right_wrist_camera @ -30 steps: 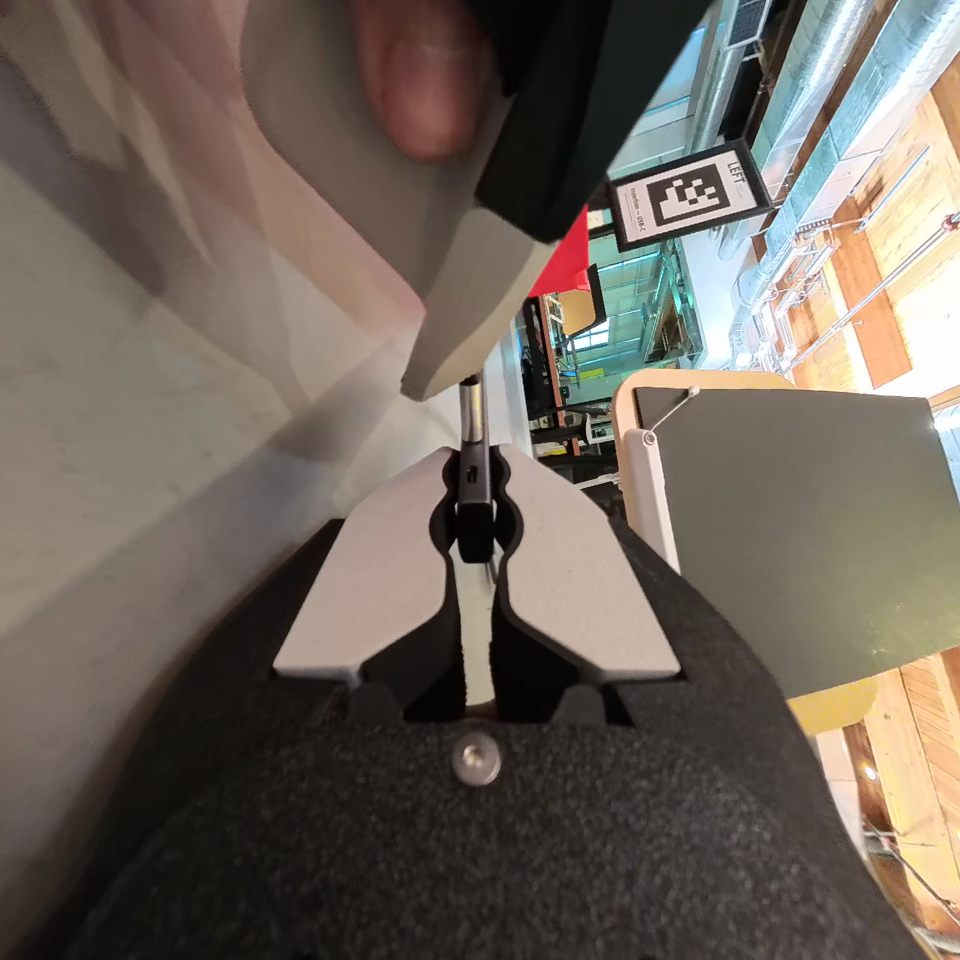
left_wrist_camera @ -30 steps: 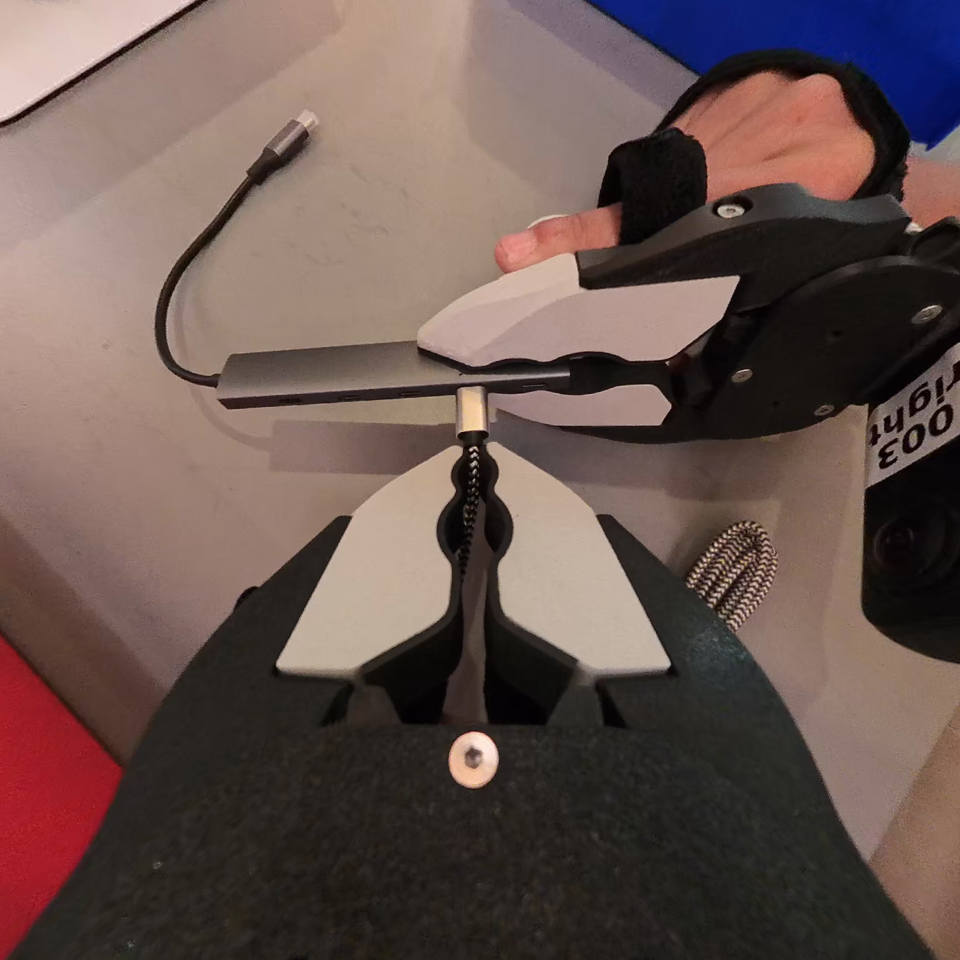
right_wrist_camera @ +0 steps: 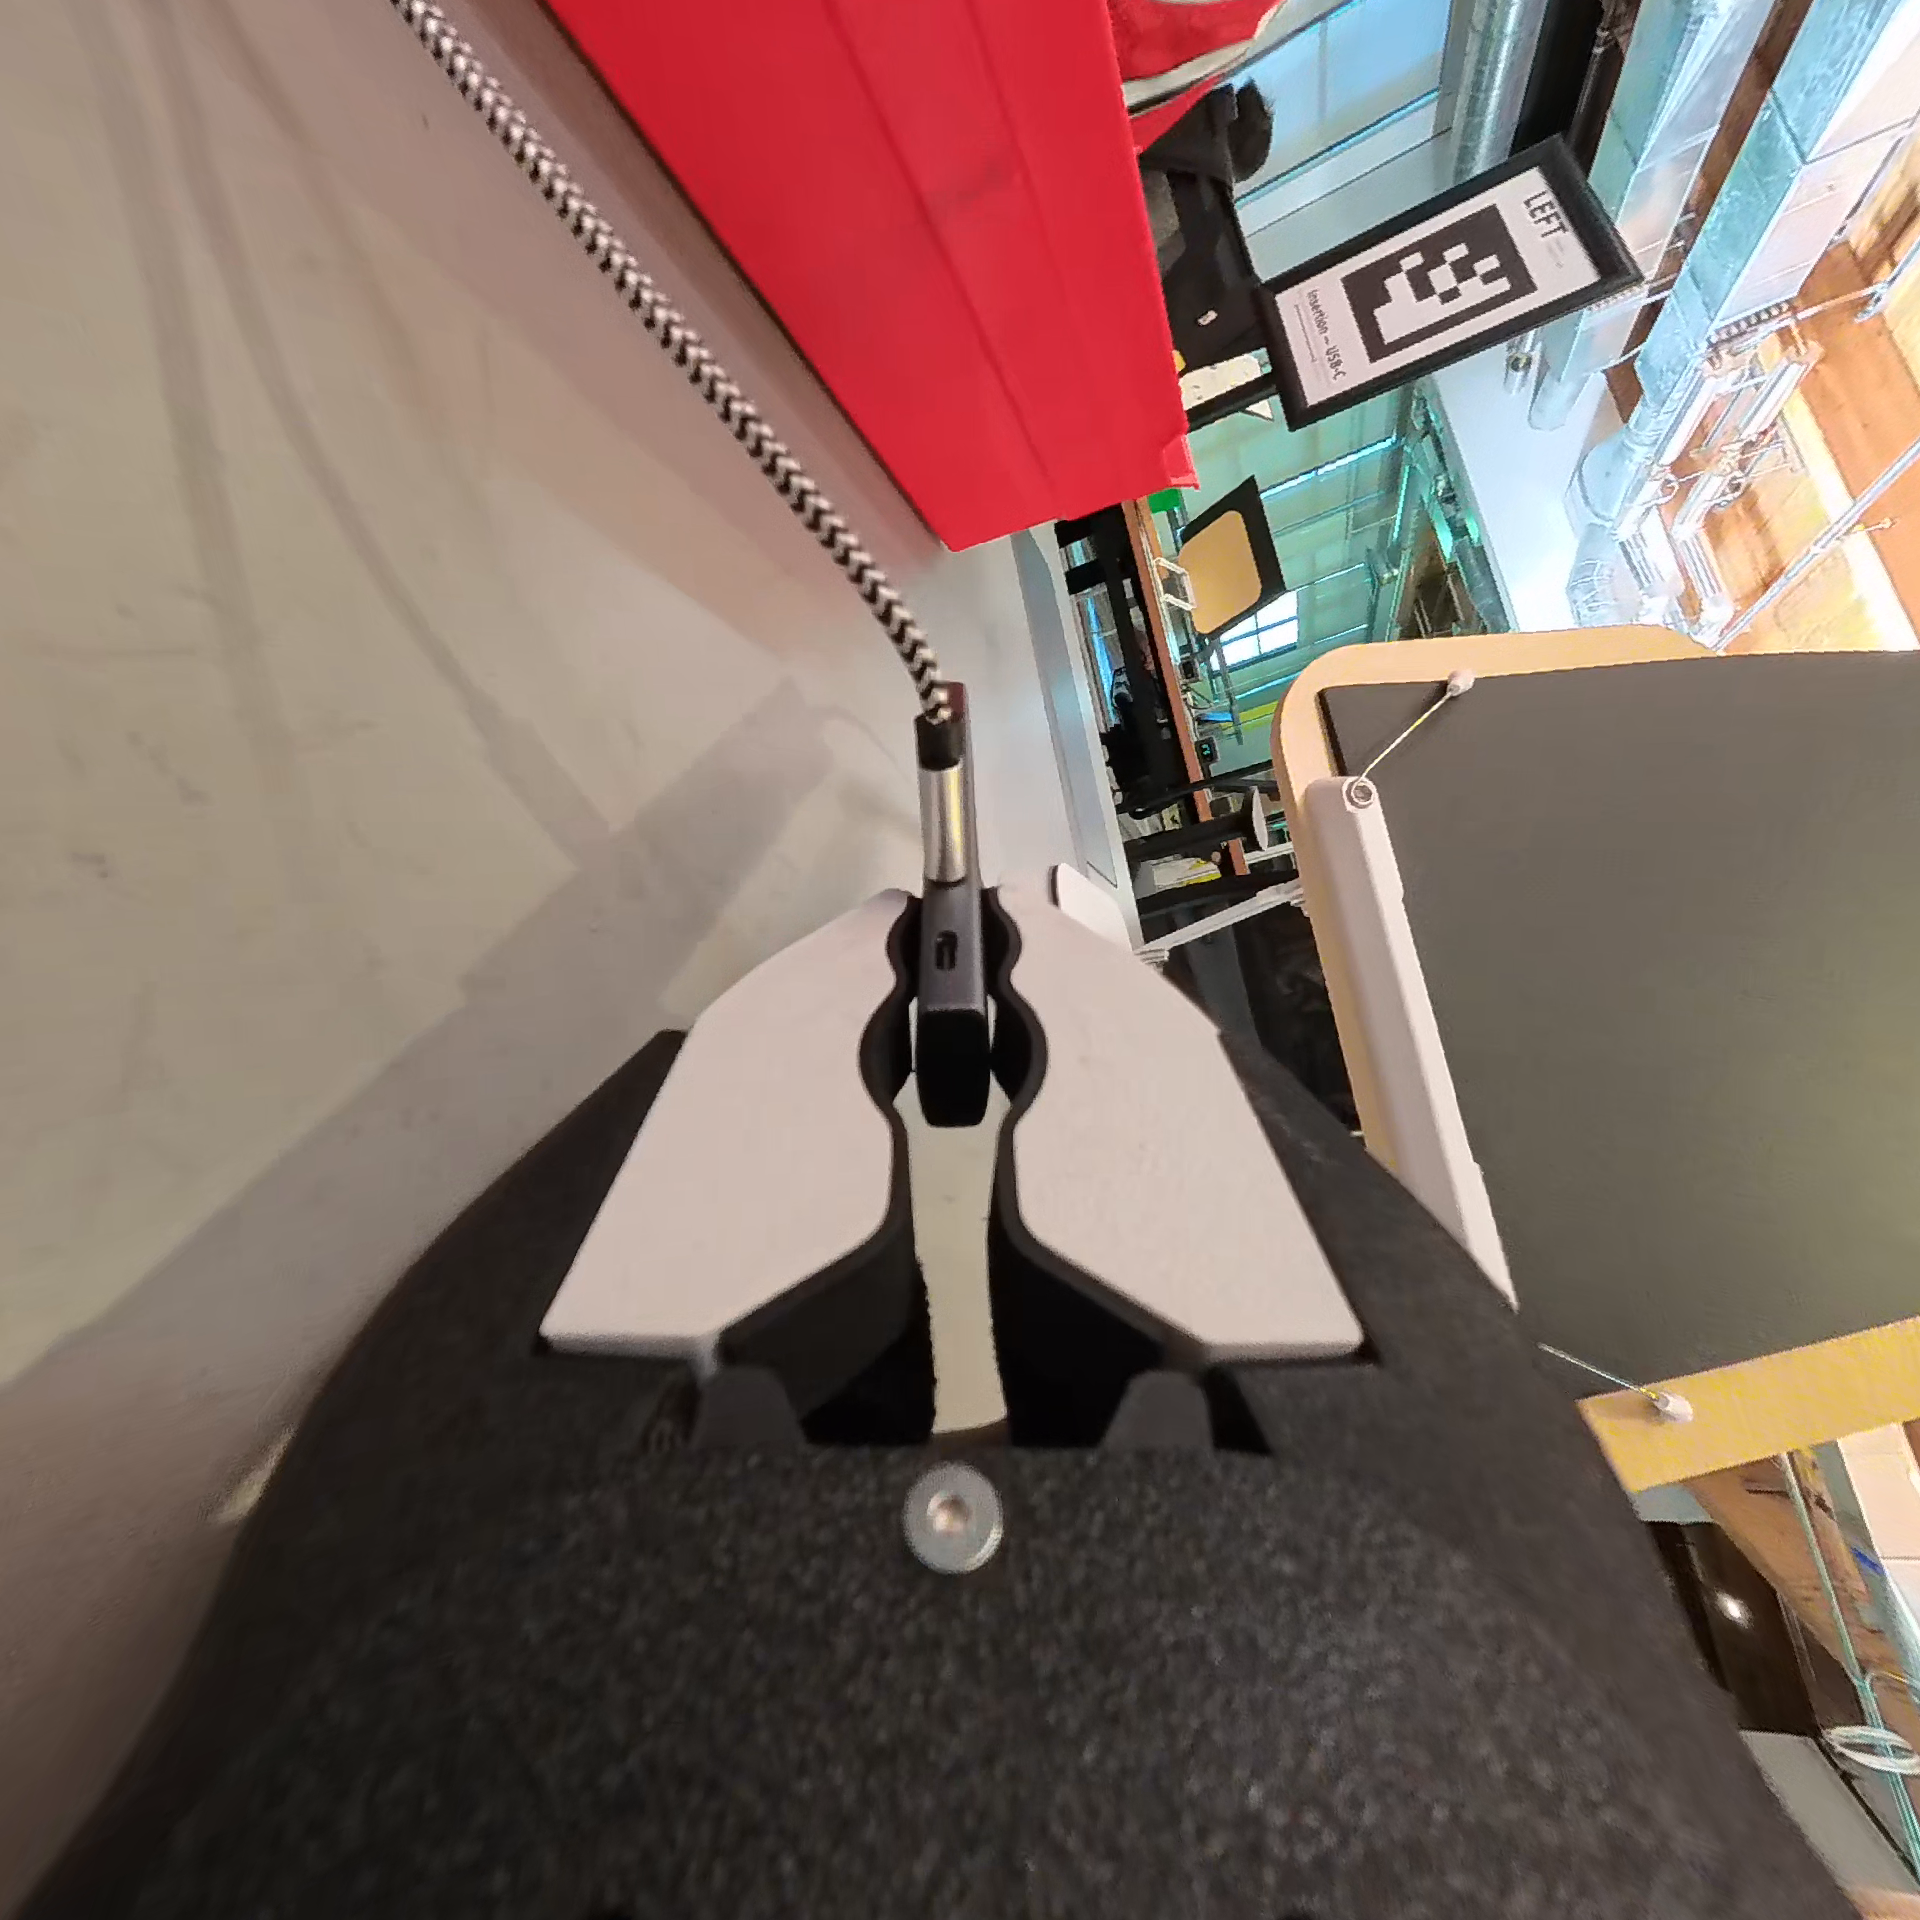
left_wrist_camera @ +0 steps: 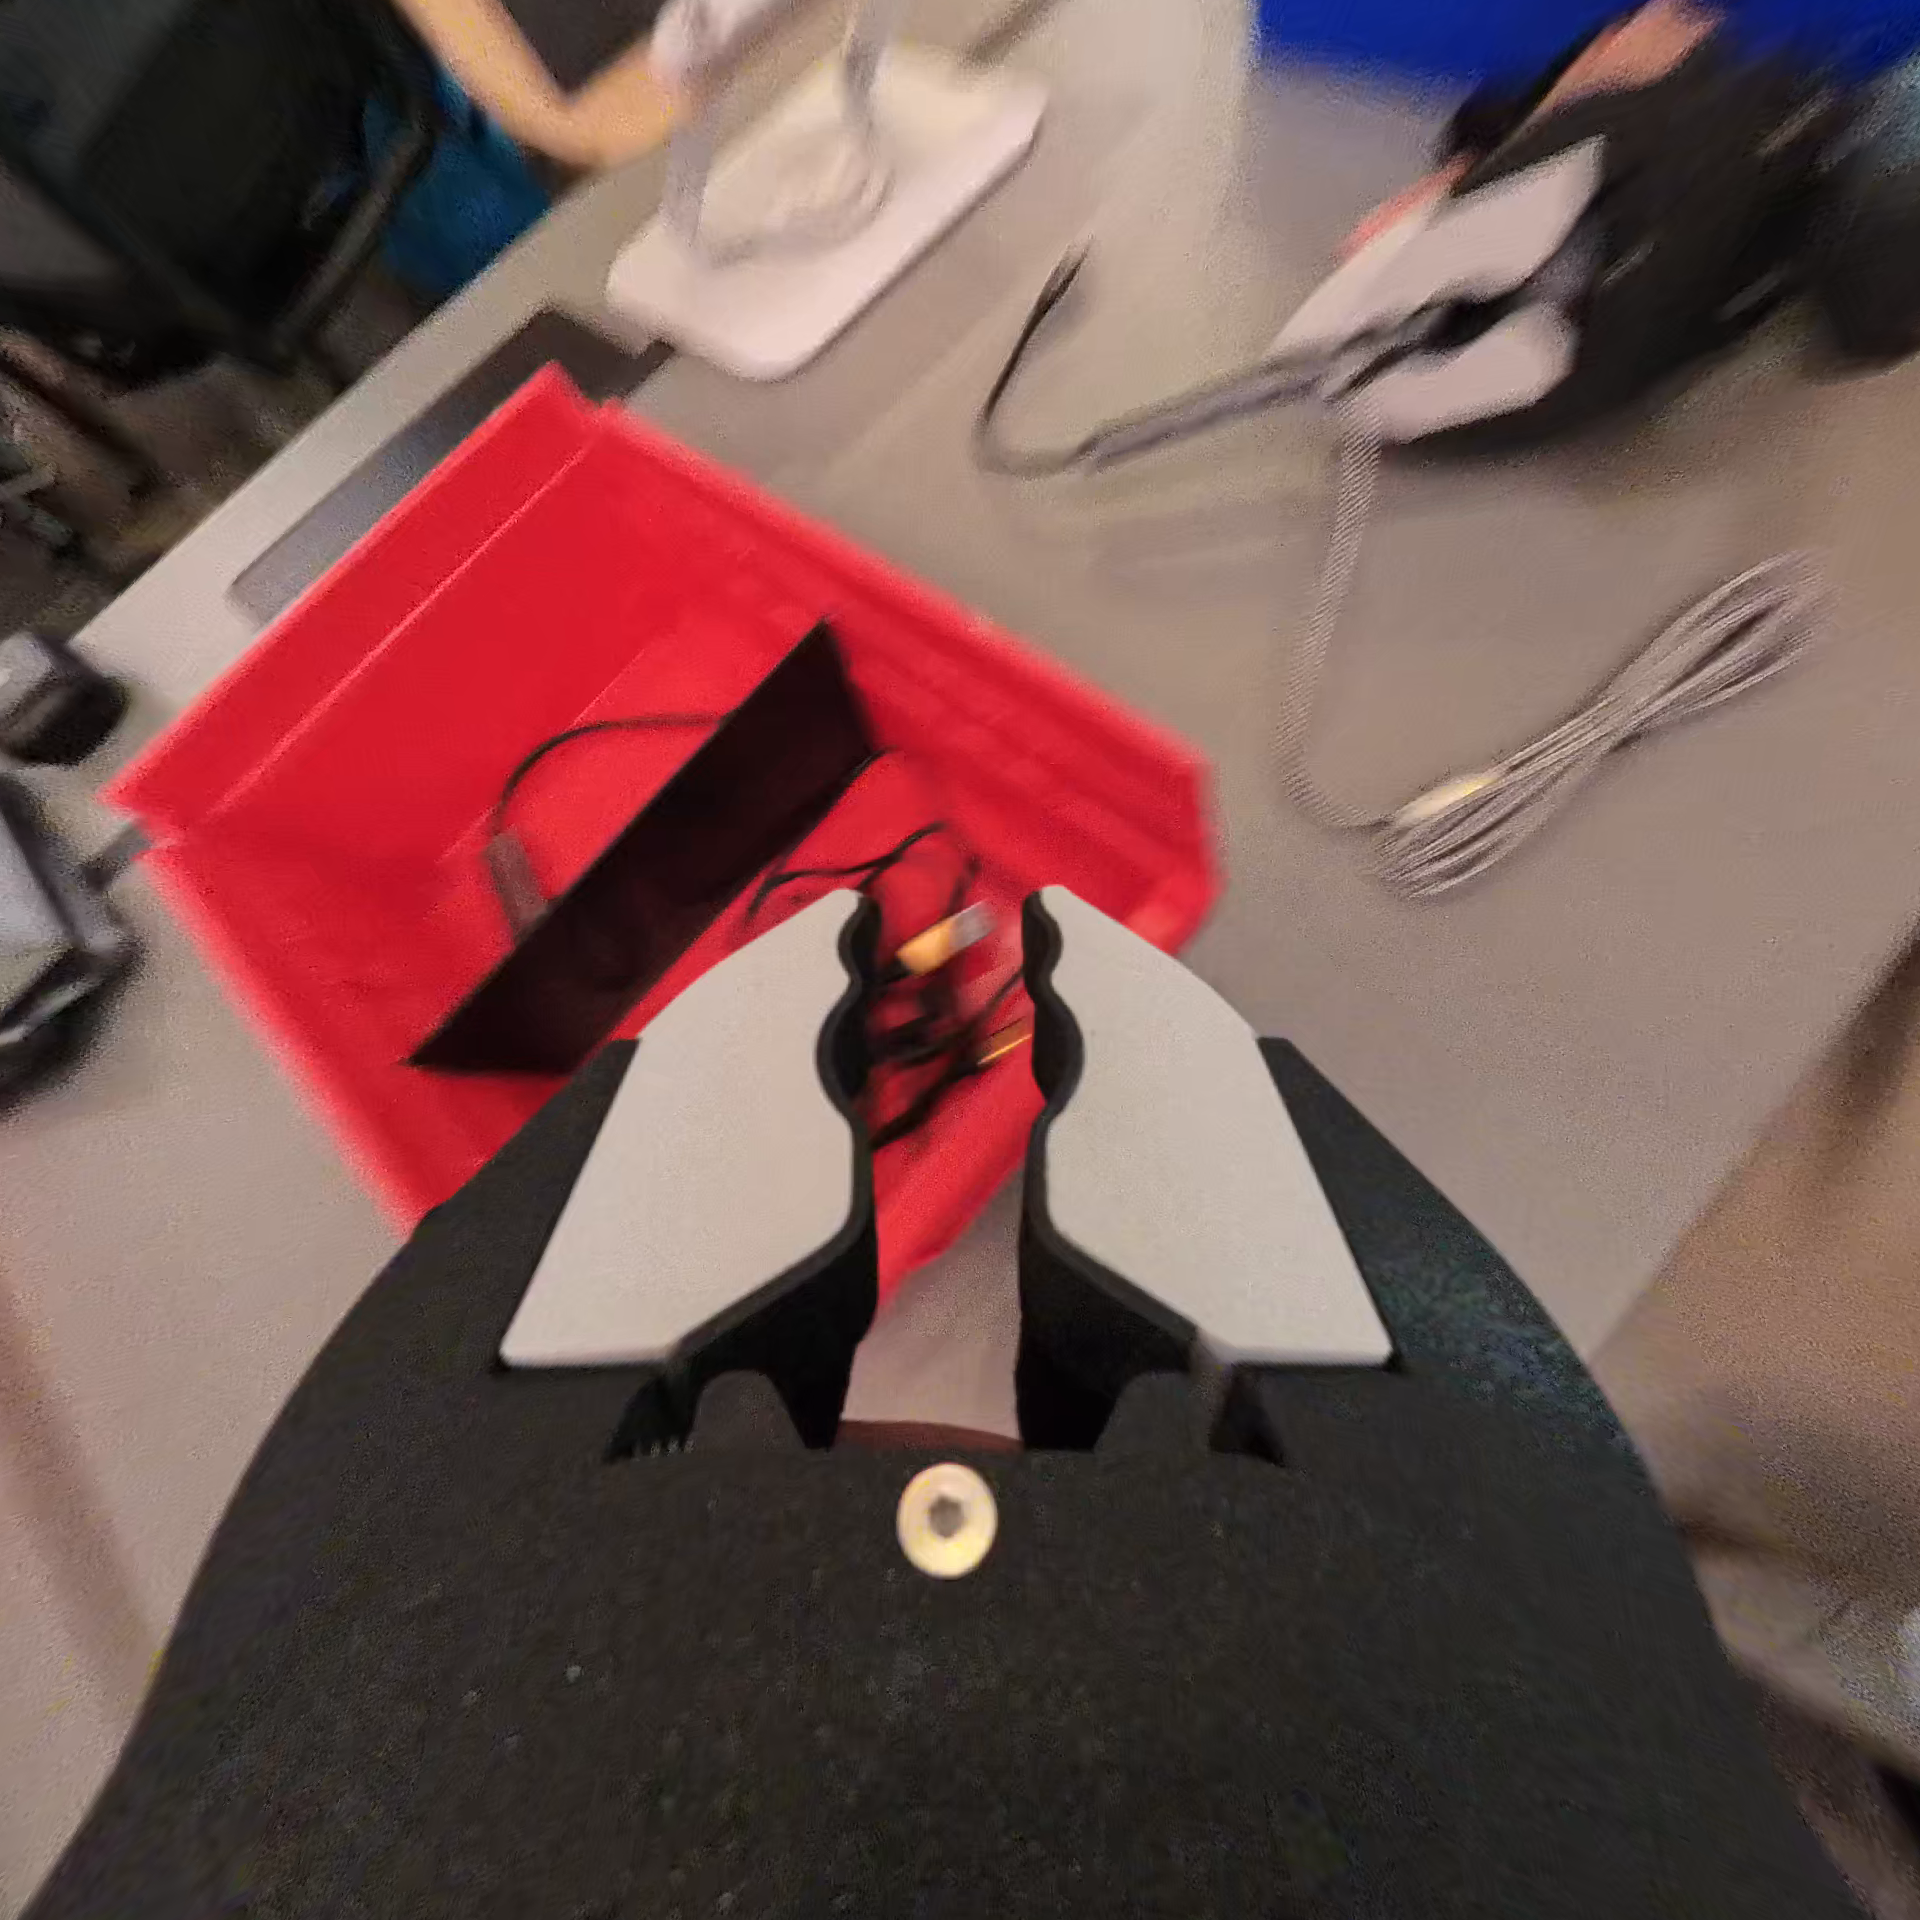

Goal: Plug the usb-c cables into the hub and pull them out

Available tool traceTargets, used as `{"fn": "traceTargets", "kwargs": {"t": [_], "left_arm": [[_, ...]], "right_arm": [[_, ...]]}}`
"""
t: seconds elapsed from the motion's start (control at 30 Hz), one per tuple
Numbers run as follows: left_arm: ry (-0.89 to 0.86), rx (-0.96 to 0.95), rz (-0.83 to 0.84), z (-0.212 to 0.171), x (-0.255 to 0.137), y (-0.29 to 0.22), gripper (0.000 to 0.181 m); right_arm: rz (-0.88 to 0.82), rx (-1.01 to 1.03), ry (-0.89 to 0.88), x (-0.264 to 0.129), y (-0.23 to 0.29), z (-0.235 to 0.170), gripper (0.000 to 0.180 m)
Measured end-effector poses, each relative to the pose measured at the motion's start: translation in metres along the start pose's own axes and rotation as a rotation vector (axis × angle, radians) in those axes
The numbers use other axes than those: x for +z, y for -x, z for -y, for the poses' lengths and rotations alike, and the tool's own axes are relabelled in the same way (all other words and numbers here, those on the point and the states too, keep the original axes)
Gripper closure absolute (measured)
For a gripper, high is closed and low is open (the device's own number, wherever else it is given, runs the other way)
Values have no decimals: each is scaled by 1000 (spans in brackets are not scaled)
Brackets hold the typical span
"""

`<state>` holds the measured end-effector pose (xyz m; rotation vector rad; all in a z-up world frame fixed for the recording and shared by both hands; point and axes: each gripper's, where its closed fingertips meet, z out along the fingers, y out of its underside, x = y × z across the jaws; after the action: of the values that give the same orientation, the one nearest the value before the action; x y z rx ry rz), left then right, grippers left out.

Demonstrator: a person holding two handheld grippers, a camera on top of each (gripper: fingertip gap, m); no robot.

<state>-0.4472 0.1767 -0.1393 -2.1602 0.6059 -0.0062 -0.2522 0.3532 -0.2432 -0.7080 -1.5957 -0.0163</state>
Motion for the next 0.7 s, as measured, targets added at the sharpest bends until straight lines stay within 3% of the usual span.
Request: {"fn": "traceTargets", "kwargs": {"t": [0.17, 0.3, 0.4, 0.57, 0.7], "left_arm": [[495, 161, 0, -24, 25, 97, 155], [736, 199, -245, -55, 50, 99, 154], [925, 293, -312, -86, 59, 99, 152], [1114, 445, -352, -118, 76, 98, 155], [1133, 467, -395, -131, 86, 83, 164]], "right_arm": [[9, -7, 2, 0, 2, 0, 170], [19, 8, 1, 1, 3, 0, 170], [26, 17, -3, 1, 3, 0, 170], [41, 37, -16, 0, 4, 3, 170], [50, 53, -25, 0, 4, 4, 170]]}}
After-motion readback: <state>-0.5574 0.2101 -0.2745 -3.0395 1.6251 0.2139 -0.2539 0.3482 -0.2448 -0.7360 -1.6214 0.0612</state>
